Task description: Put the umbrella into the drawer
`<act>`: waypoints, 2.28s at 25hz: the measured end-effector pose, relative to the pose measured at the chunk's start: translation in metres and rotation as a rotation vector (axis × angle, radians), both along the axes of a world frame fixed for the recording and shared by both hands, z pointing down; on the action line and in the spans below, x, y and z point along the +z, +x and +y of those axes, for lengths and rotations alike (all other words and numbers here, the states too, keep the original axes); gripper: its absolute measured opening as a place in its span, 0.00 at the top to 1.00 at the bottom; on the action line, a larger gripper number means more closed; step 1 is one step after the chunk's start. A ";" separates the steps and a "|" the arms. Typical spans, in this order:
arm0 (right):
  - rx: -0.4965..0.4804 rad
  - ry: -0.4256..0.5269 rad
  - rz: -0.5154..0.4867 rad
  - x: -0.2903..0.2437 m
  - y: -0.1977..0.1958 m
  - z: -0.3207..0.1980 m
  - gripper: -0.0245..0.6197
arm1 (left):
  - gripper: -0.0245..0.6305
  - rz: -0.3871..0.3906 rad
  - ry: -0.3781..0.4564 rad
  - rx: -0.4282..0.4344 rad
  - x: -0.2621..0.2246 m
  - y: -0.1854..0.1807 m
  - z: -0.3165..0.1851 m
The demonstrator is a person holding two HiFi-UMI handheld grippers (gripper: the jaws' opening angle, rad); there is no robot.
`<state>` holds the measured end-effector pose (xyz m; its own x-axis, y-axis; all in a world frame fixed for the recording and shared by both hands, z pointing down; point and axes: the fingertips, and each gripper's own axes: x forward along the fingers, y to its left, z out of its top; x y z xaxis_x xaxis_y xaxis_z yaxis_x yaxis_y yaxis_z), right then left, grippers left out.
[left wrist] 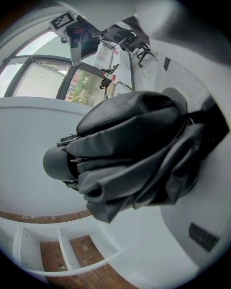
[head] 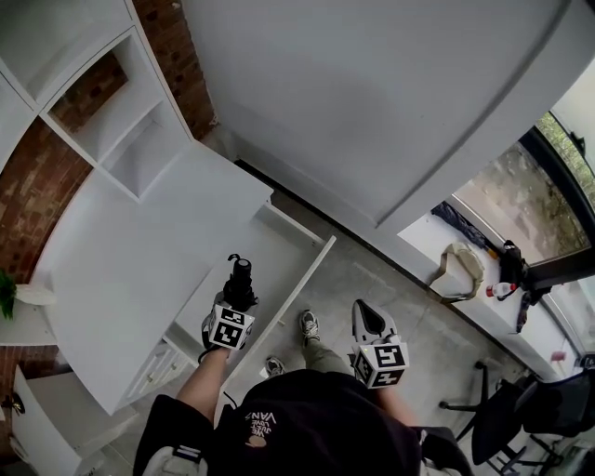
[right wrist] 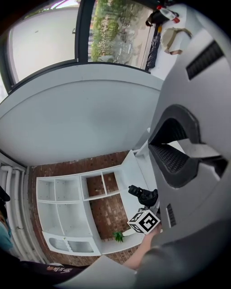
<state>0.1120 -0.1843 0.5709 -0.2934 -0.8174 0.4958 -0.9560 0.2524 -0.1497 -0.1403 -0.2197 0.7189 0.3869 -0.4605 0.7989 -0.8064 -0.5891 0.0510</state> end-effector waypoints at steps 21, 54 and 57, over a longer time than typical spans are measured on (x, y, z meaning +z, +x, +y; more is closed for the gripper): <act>-0.028 -0.068 -0.007 0.031 0.027 -0.044 0.96 | 0.64 -0.120 -0.167 -0.065 0.085 0.003 -0.040; -0.045 -0.117 -0.006 0.050 0.036 -0.060 0.96 | 0.48 -0.208 -0.442 -0.030 0.140 0.007 -0.051; -0.050 -0.115 -0.014 0.049 0.030 -0.057 0.96 | 0.44 -0.214 -0.415 -0.024 0.131 0.003 -0.055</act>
